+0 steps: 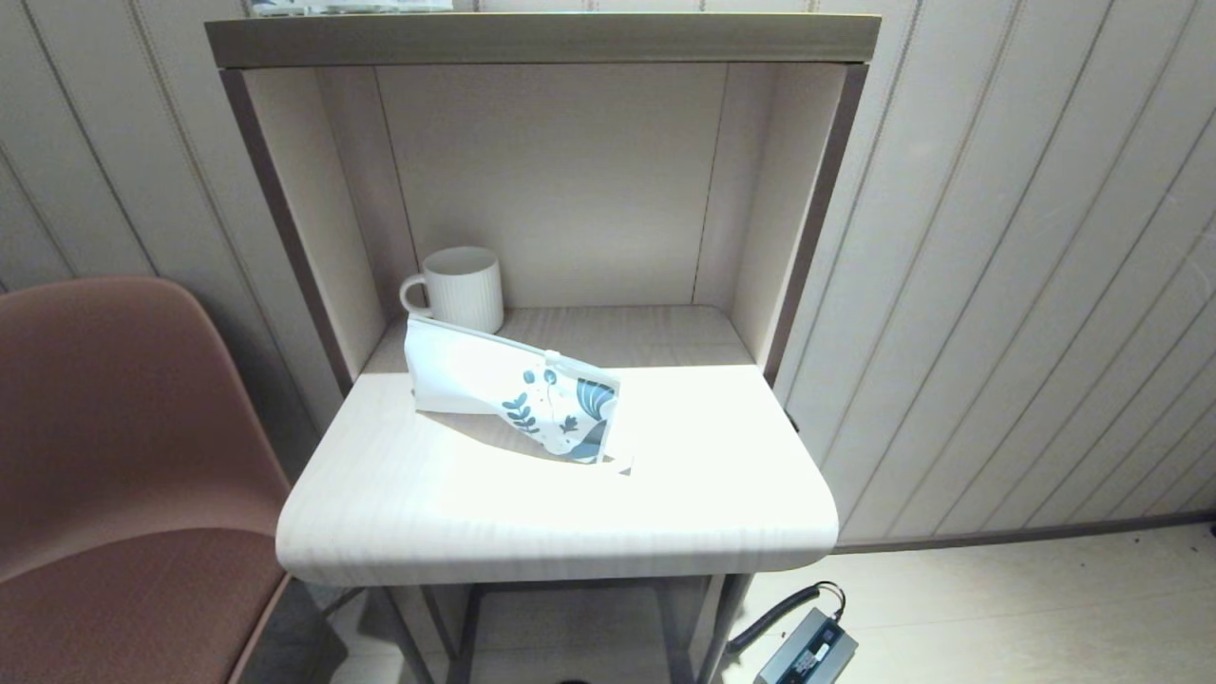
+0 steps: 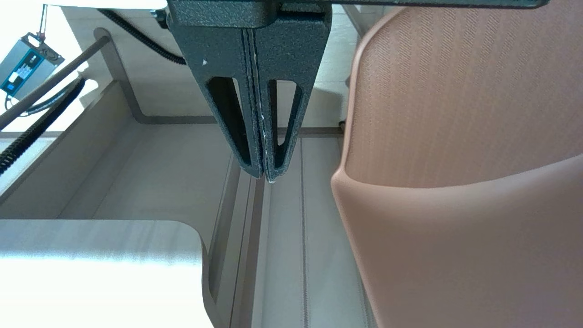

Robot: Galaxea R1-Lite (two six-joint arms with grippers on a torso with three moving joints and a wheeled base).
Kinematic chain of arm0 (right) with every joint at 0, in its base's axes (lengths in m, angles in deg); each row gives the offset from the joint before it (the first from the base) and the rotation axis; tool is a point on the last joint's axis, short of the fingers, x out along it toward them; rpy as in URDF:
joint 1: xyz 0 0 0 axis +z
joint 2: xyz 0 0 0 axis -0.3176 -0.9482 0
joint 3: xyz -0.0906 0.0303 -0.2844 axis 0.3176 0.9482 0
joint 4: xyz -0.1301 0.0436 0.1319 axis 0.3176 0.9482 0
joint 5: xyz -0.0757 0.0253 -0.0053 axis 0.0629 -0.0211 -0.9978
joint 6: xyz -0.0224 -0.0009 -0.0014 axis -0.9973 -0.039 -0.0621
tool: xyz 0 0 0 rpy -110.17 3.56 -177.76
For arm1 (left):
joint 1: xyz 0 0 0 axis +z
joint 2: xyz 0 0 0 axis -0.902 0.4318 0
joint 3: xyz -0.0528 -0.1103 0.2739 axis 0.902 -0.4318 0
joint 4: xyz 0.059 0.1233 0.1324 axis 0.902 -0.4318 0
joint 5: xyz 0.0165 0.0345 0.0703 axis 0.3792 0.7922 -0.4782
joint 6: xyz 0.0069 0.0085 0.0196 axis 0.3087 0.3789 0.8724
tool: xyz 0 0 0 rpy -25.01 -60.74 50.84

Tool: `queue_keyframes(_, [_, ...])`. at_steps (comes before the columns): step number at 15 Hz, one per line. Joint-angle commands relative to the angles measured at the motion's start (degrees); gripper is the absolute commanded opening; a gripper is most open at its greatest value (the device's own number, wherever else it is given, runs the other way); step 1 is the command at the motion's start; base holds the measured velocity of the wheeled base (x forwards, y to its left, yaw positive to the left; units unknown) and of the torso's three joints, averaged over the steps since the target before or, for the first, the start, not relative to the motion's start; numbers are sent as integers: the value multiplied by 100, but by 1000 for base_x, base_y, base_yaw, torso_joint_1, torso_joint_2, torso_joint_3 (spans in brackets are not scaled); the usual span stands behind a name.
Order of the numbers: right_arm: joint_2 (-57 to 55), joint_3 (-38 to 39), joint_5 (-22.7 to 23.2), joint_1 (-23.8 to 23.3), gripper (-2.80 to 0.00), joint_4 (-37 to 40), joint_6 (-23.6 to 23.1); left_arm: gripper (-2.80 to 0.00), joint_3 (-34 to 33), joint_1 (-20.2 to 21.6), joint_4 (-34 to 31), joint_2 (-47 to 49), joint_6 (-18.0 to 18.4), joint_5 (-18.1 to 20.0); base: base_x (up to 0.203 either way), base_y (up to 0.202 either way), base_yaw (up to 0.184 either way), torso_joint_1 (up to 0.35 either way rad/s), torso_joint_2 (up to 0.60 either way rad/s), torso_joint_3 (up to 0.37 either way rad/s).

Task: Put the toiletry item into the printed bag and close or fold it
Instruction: Pick up the storage bag

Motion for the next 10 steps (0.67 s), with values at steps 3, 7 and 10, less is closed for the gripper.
queue_keyframes(3, [-5, -11, 1, 1, -280, 8, -2, -280, 10, 9, -5, -2, 13, 0, 0, 0, 0, 0, 0, 0])
queue_keyframes(7, [-5, -10, 1, -3, -280, 8, -7, -280, 10, 9, -14, -2, 31, 8, 0, 0, 0, 0, 0, 0])
queue_keyframes(10, [-5, -11, 1, -6, -280, 8, -11, -280, 10, 9, -14, -2, 39, 8, 0, 0, 0, 0, 0, 0])
